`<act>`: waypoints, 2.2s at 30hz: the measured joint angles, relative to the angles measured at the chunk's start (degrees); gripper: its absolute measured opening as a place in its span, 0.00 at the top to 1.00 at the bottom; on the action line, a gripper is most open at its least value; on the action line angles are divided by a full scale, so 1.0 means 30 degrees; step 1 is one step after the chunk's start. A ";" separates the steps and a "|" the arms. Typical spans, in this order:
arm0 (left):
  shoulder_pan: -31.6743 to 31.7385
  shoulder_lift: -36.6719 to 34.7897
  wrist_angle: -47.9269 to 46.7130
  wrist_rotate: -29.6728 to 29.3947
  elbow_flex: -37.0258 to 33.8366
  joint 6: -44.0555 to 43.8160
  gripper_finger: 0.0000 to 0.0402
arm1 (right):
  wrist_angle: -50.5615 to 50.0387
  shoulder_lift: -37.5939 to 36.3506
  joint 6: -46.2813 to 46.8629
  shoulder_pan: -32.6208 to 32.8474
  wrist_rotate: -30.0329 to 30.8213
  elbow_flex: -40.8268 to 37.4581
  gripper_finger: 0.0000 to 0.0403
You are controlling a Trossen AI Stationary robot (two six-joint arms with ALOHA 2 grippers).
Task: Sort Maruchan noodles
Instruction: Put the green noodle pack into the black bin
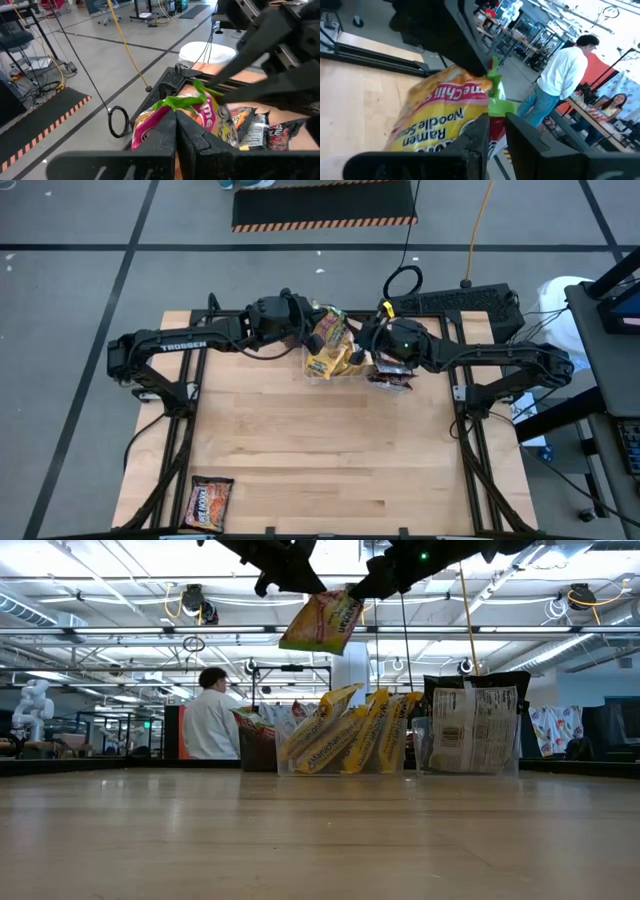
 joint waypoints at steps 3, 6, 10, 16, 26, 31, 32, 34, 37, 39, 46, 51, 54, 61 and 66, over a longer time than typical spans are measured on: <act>-0.0233 0.0000 -0.0007 -0.0023 0.0000 0.0015 1.00 | 0.0126 0.0000 -0.0351 -0.0089 0.0012 0.0000 0.85; -0.0451 0.0000 -0.0003 0.0003 0.0000 0.0177 1.00 | 0.0107 0.0000 -0.0330 -0.0171 0.0009 0.0000 0.85; -0.0677 0.0000 0.0000 0.0022 0.0000 0.0650 1.00 | 0.0060 0.0000 -0.0323 -0.0170 0.0012 0.0000 0.85; -0.0826 0.0000 0.0043 0.0116 0.0000 0.1005 1.00 | -0.0010 0.0000 -0.0308 -0.0174 0.0012 0.0003 0.85; -0.0755 0.0000 0.0554 0.0131 0.0000 0.1593 1.00 | -0.1658 0.0000 0.0362 -0.0250 -0.0075 0.0007 0.85; -0.0660 0.0000 0.0564 0.0092 0.0000 0.1695 1.00 | -0.2005 0.0000 0.0602 -0.0250 -0.1940 0.0007 0.85; -0.0649 0.0000 0.0578 0.0087 0.0000 0.1696 1.00 | -0.1954 0.0000 0.0779 -0.0250 -0.2651 0.0007 0.85; -0.0622 0.0000 0.0583 0.0080 0.0000 0.1694 1.00 | -0.1770 0.0000 0.1057 -0.0250 -0.3768 0.0007 0.85; -0.0622 0.0000 0.0583 0.0080 0.0000 0.1931 1.00 | -0.1709 -0.0007 0.1316 -0.0289 -0.4503 0.0007 0.85; -0.0618 0.0000 0.0583 0.0073 0.0000 0.2058 1.00 | -0.1795 -0.0007 0.1316 -0.0405 -0.4521 0.0007 0.85; -0.0607 0.0000 0.0605 -0.0357 0.0000 0.2223 1.00 | -0.2006 -0.0007 0.2438 -0.0828 -0.4584 0.0007 0.85; -0.0607 0.0000 0.0822 -0.0437 0.0000 0.2368 1.00 | -0.2258 -0.0007 0.2747 -0.1129 -0.5058 0.0015 0.85; -0.0607 0.0000 0.0972 -0.0437 0.0000 0.2453 1.00 | -0.2442 -0.0007 0.2752 -0.1264 -0.5628 0.0022 0.85; -0.0607 0.0000 0.1268 -0.0437 0.0000 0.2506 1.00 | -0.2883 -0.0007 0.2356 -0.1321 -0.5598 0.0029 0.93; -0.0607 0.0000 0.1268 -0.0437 0.0000 0.2499 1.00 | -0.2890 -0.0007 0.1153 -0.1317 -0.5598 0.0029 0.99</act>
